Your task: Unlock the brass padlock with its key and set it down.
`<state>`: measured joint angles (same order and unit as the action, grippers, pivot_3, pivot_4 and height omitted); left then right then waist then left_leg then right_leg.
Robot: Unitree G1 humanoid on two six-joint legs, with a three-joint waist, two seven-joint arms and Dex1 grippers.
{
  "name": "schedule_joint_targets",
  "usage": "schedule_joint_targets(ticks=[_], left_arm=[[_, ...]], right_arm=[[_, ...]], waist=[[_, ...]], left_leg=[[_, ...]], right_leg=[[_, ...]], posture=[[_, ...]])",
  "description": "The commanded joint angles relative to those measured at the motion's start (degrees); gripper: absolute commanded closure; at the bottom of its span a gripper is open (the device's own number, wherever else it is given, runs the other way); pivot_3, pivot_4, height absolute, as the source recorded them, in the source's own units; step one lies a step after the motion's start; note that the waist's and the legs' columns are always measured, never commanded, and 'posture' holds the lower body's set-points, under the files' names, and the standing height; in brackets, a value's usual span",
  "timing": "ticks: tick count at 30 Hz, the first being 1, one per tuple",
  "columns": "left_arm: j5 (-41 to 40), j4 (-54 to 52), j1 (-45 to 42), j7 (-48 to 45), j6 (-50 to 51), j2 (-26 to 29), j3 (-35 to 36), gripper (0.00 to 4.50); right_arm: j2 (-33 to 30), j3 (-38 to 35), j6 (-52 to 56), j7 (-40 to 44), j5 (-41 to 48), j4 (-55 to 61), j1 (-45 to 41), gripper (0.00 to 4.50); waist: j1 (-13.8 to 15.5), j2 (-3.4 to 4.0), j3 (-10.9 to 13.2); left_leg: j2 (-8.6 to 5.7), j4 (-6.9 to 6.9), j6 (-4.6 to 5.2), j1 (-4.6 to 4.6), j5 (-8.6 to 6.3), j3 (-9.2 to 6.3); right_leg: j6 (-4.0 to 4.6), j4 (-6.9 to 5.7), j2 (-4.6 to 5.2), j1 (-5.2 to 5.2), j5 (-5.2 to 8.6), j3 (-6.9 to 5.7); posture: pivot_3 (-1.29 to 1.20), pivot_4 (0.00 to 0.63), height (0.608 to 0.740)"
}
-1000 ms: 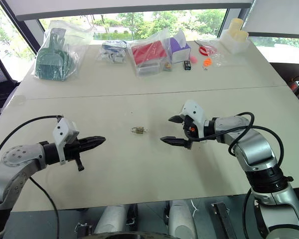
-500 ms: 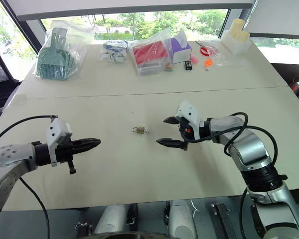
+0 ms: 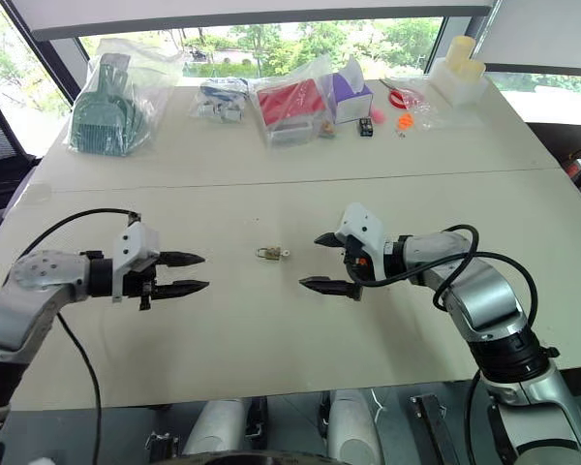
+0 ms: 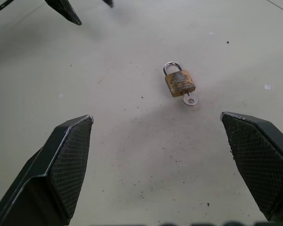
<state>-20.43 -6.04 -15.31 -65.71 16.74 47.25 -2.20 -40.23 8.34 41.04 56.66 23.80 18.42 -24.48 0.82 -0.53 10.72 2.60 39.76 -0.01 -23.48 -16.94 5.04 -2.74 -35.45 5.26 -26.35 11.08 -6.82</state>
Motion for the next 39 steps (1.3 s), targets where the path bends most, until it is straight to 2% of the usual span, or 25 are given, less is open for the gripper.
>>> schedule_joint_targets(ticks=[1,3,4,11,16,23,27,30,37,38,39], left_arm=[[4.4,8.1,-7.2,-1.4,-7.7,-2.6,-2.6,0.85],[5.8,13.0,-11.1,-2.8,-10.8,-4.8,-4.2,0.1],[6.1,15.3,-12.8,-3.9,-12.1,-5.8,-4.9,0.04],[9.7,33.9,-24.4,-10.1,-19.4,-13.7,-9.5,0.04],[12.4,42.1,-28.3,-12.9,-23.7,-17.8,-11.6,0.04],[17.8,54.0,-33.6,-11.6,-30.0,-23.7,-13.5,0.04],[20.6,58.4,-35.6,-11.2,-33.7,-24.9,-14.2,0.04],[22.0,60.2,-36.3,-11.5,-35.3,-25.1,-14.5,0.8],[22.9,61.8,-36.2,-11.4,-36.2,-24.5,-14.7,3.47],[22.9,61.7,-36.1,-11.3,-36.2,-24.4,-14.6,3.73],[22.9,61.8,-36.1,-11.3,-36.2,-24.4,-14.5,3.74]], right_arm=[[-0.5,-1.6,-0.2,-1.8,0.1,3.0,1.1,0.0],[-0.5,-1.7,-0.2,-2.7,0.1,4.0,2.3,0.0],[-0.4,-1.8,-0.1,-3.3,0.2,4.6,2.9,0.0],[-0.2,-2.4,1.4,-7.3,0.3,7.7,5.2,0.0],[-0.9,-3.3,2.3,-8.8,0.9,10.1,7.2,0.0],[-1.5,-4.7,3.4,-11.0,0.8,12.5,9.5,0.0],[-1.5,-4.4,3.2,-11.6,0.5,12.6,9.8,0.0],[-1.4,-4.2,3.2,-11.9,0.5,12.5,9.6,0.0],[-1.1,-3.5,2.9,-12.0,0.4,11.9,8.6,0.0],[-1.0,-3.3,2.7,-11.9,0.3,11.9,8.5,0.0],[-0.9,-3.1,2.7,-11.9,0.3,11.8,8.3,0.0]], waist=[[0.1,-0.02,0.0],[0.1,-0.03,0.0],[0.0,-0.03,0.0],[0.0,-0.06,0.0],[0.0,-0.09,0.0],[0.1,-0.13,0.0],[0.0,-0.14,0.0],[0.0,-0.16,-0.1],[0.0,-0.19,-0.1],[0.0,-0.19,-0.1],[0.0,-0.19,-0.1]], left_leg=[[0.0,0.02,0.0,0.0,0.0,-0.01],[-0.02,0.03,0.0,0.0,0.0,0.01],[-0.03,0.03,0.0,0.0,0.0,0.05],[-0.03,0.13,0.01,0.01,0.01,0.23],[-0.01,0.2,0.02,-0.01,0.0,0.2],[0.0,0.23,0.03,-0.01,0.0,0.15],[0.0,0.25,0.03,-0.01,0.0,0.05],[0.0,0.25,0.03,0.0,0.0,-0.02],[0.02,0.29,0.04,0.07,0.0,-0.11],[0.02,0.29,0.04,0.07,0.0,-0.11],[0.02,0.29,0.04,0.07,0.0,-0.12]], right_leg=[[0.01,-0.01,0.0,0.02,0.0,-0.02],[0.0,-0.02,-0.01,0.04,-0.02,-0.02],[-0.01,-0.01,-0.01,0.05,-0.02,-0.03],[-0.03,-0.08,-0.08,0.05,-0.04,0.02],[-0.03,-0.07,-0.08,0.09,-0.04,0.01],[-0.03,-0.09,-0.09,0.09,-0.04,0.0],[-0.03,-0.08,-0.08,0.12,-0.04,0.0],[-0.03,-0.09,-0.08,0.14,-0.05,0.0],[0.0,-0.15,-0.08,0.21,-0.07,-0.01],[0.0,-0.16,-0.08,0.21,-0.07,-0.01],[0.0,-0.17,-0.08,0.21,-0.07,-0.01]], posture=[[0.0,0.15,0.74],[0.0,0.15,0.74],[0.0,0.15,0.74],[0.0,0.15,0.74],[0.0,0.15,0.74],[0.0,0.15,0.74],[0.0,0.15,0.74],[0.0,0.15,0.74],[0.0,0.15,0.74],[0.0,0.15,0.74],[0.0,0.15,0.74]])
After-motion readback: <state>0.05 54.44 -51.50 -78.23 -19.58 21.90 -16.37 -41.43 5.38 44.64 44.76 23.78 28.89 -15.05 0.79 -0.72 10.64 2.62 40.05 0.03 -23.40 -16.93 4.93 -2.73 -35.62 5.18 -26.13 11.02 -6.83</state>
